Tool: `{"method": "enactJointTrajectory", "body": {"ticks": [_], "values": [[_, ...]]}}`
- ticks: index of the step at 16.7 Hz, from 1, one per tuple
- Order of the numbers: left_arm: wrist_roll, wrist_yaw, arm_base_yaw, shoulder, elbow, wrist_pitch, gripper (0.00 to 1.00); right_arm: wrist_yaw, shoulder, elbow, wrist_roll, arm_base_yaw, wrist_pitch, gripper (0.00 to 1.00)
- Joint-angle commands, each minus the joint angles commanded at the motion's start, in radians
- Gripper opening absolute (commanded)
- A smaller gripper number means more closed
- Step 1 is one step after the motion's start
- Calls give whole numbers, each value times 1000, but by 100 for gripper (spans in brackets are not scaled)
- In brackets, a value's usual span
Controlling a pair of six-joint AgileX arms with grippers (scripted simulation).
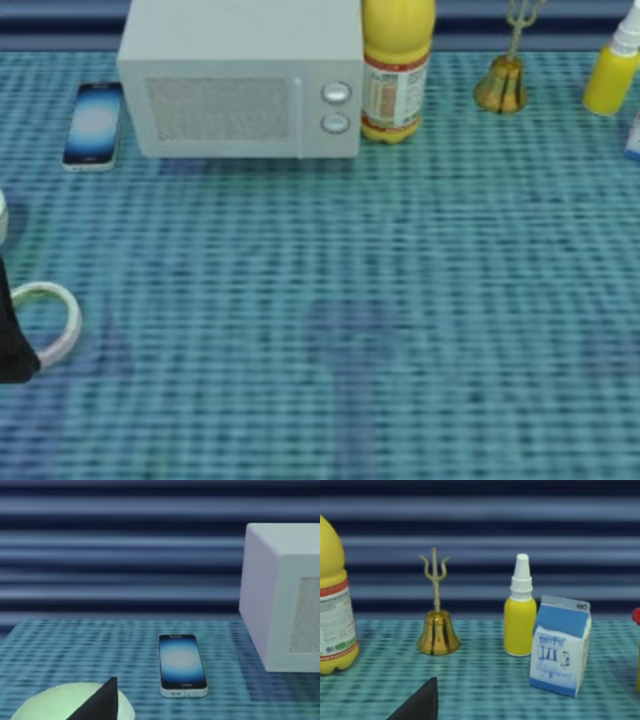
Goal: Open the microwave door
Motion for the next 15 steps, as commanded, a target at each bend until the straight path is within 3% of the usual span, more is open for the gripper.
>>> {"method": "enactJointTrajectory", "body": {"ticks": [7, 15], "values": [[-40, -26, -52, 155, 149, -105, 100, 0, 0, 0, 0, 0, 0, 100], [-220, -122, -248, 875, 865, -469, 100, 0, 0, 0, 0, 0, 0, 100]]}}
